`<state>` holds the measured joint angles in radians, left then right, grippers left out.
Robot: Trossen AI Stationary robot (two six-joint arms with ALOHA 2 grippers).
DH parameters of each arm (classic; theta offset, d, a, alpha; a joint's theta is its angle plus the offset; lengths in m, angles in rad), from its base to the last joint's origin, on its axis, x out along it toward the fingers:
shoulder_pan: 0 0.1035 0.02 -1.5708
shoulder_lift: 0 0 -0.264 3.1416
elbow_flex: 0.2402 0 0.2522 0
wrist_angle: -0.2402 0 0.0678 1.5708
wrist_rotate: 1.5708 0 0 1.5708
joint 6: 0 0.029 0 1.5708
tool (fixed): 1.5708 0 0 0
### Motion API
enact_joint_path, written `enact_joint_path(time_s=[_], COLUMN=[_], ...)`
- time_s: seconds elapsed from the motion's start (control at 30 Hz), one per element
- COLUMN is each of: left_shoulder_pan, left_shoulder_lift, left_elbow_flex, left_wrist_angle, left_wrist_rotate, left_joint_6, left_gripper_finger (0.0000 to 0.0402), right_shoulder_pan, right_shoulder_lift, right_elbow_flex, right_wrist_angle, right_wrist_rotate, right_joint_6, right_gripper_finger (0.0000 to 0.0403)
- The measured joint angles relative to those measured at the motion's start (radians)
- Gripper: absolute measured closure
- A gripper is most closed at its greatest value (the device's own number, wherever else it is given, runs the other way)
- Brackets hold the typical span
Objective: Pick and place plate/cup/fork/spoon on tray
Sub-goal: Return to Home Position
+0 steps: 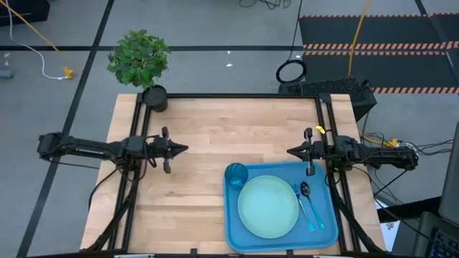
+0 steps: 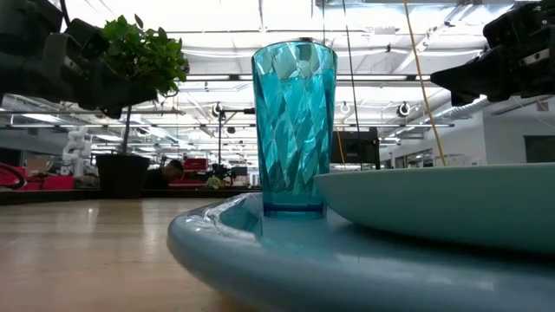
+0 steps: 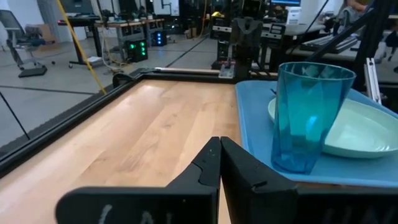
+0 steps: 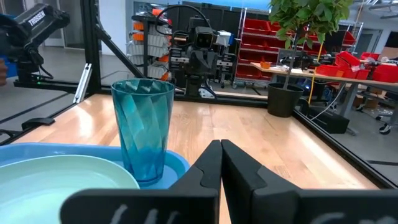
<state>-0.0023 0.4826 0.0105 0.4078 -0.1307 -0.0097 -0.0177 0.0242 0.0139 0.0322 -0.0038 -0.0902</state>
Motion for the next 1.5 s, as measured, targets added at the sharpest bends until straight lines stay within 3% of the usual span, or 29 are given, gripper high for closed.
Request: enact_joint_path(time_s=[0.9, 1.5], left_shoulder_pan=[-0.064, -0.08], left_shoulder_lift=[-0.115, -0.479], left_elbow_flex=[0.0, 0.0], left_wrist_angle=[-0.174, -0.331], left_wrist_rotate=[-0.002, 0.009], left_joint_6=[-0.025, 0.082], left_gripper_finger=[0.0399, 0.0397], right_shoulder_pan=[0.0, 0.0], right_shoulder_lift=[0.0, 0.0], right_elbow_flex=[0.0, 0.0], right_wrist_angle=[0.001, 0.001], right_wrist_rotate=[0.0, 0.0], right_joint_6=[0.0, 0.0], right_gripper_finger=[0.0403, 0.0403])
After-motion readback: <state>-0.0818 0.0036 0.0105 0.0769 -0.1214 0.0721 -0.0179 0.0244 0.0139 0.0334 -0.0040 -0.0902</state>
